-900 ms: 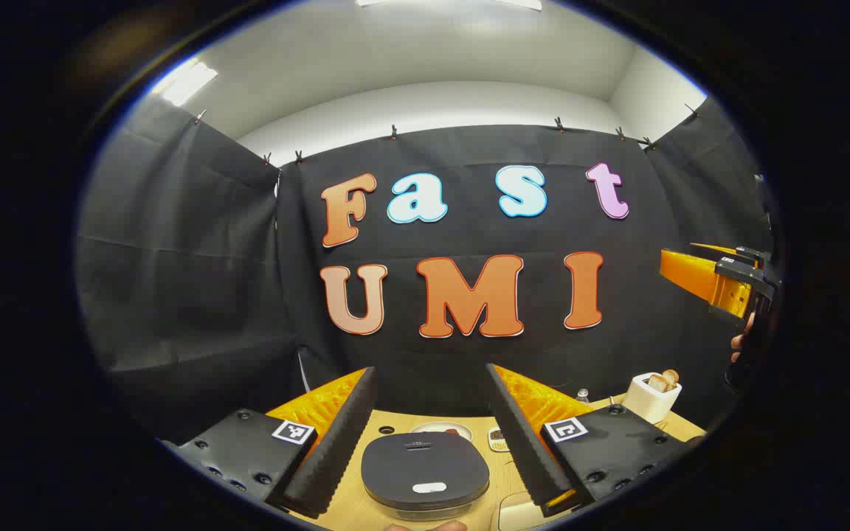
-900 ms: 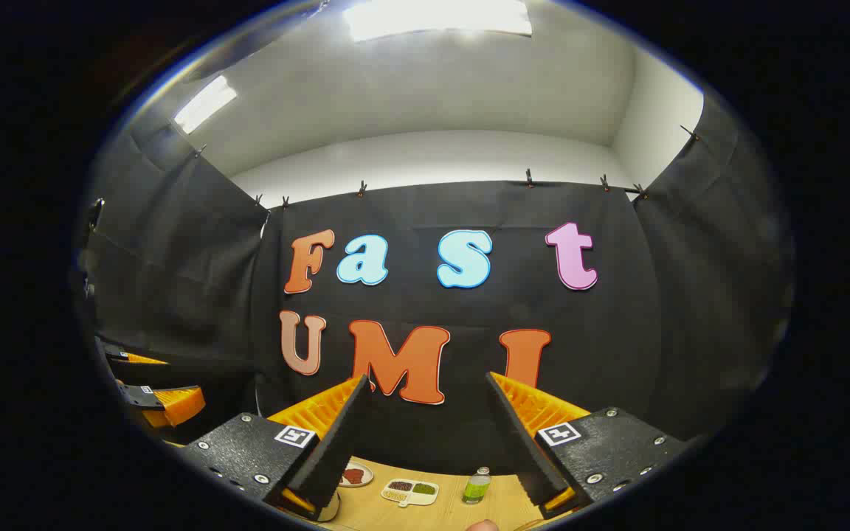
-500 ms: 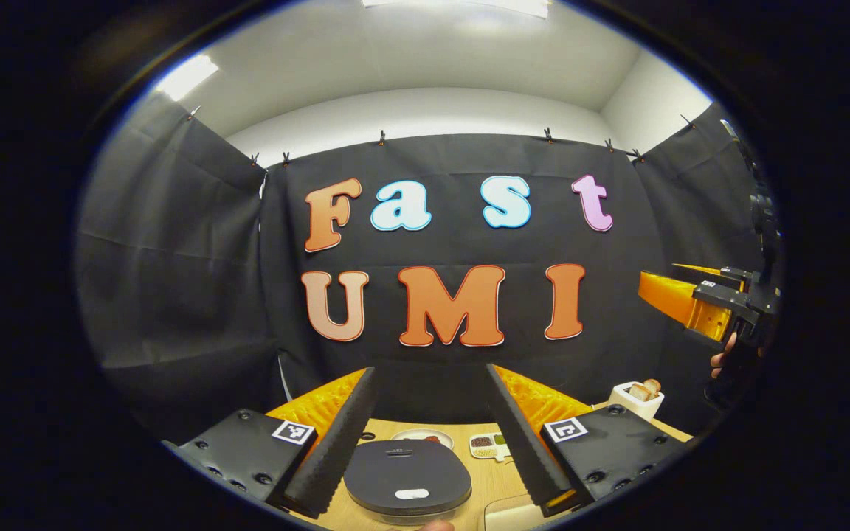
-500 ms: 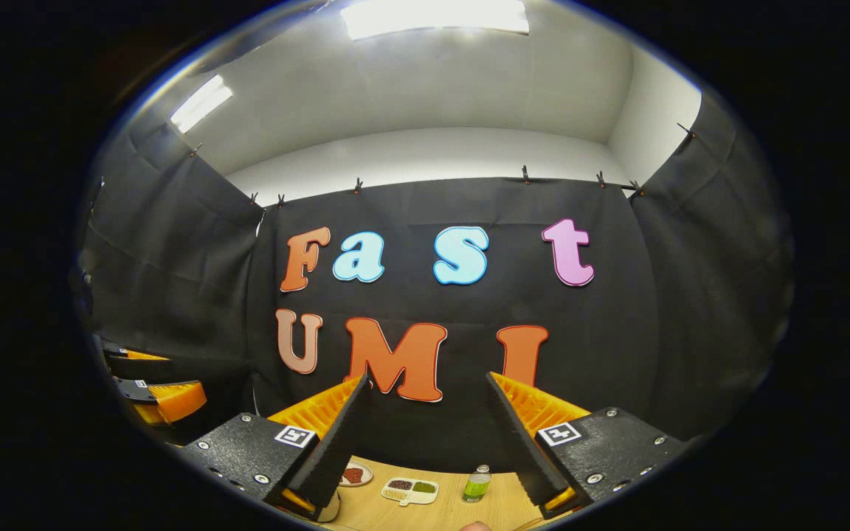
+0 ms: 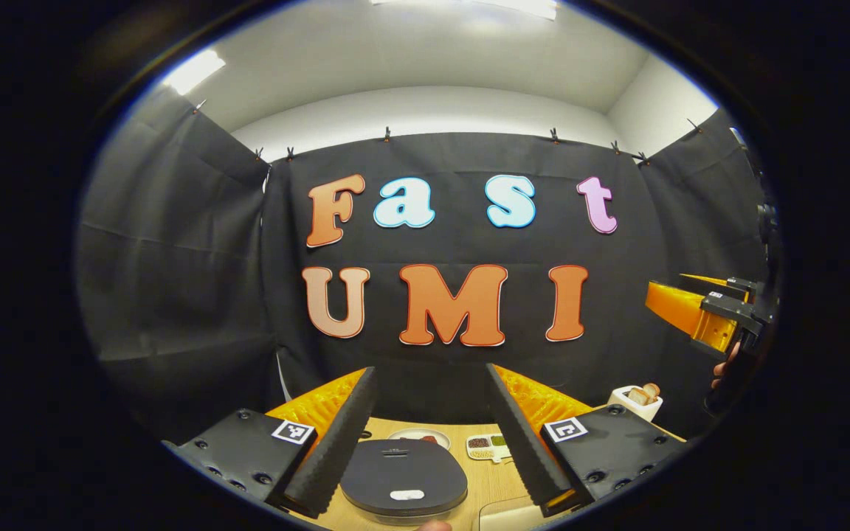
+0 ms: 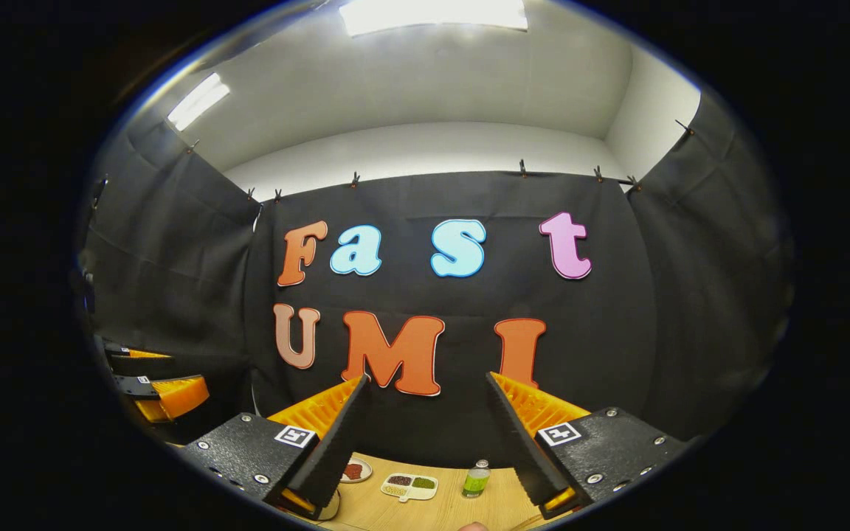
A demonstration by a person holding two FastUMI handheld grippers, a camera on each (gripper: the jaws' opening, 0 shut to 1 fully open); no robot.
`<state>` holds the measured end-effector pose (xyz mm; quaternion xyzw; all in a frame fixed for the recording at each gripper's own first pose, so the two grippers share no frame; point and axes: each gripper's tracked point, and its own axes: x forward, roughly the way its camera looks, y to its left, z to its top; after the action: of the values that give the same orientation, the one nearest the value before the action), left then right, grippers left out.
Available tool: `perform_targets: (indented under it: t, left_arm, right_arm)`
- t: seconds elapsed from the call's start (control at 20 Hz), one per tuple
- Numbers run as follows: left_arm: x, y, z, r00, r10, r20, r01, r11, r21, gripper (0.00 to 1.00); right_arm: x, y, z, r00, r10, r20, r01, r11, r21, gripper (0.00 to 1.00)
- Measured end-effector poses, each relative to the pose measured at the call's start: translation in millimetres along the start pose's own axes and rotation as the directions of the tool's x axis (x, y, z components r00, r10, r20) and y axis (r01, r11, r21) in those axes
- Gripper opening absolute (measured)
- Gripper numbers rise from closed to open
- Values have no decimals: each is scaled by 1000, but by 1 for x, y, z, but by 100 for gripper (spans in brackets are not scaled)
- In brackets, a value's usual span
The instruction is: Close the left gripper, press the button to open the rice cooker; take a wooden spoon from the chopstick holder with the right hand, scoop a spoonful of rice and pour it into the rice cooker, then put the wooden spoon back into the chopstick holder.
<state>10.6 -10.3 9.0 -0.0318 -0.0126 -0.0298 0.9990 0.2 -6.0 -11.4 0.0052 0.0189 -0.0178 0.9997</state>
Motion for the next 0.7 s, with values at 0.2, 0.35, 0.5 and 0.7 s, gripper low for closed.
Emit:
perform_targets:
  t: [0.2,0.35,0.5,0.7]
  left_arm:
    - [0,1,4,1000,6,13,-6,1000,7,94]
    - [-2,1,5,1000,9,14,-9,1000,24,94]
    - [-1,2,6,1000,17,17,-18,999,36,94]
    - [0,10,2,999,40,3,-41,999,36,94]
  right_arm:
    - [0,-4,-1,1000,-10,-4,10,1000,7,94]
    - [-2,1,-4,1000,9,-25,-8,1000,20,94]
    - [-3,3,-6,999,21,-35,-20,999,37,94]
    - [-4,-4,-8,999,4,-42,-2,999,40,94]
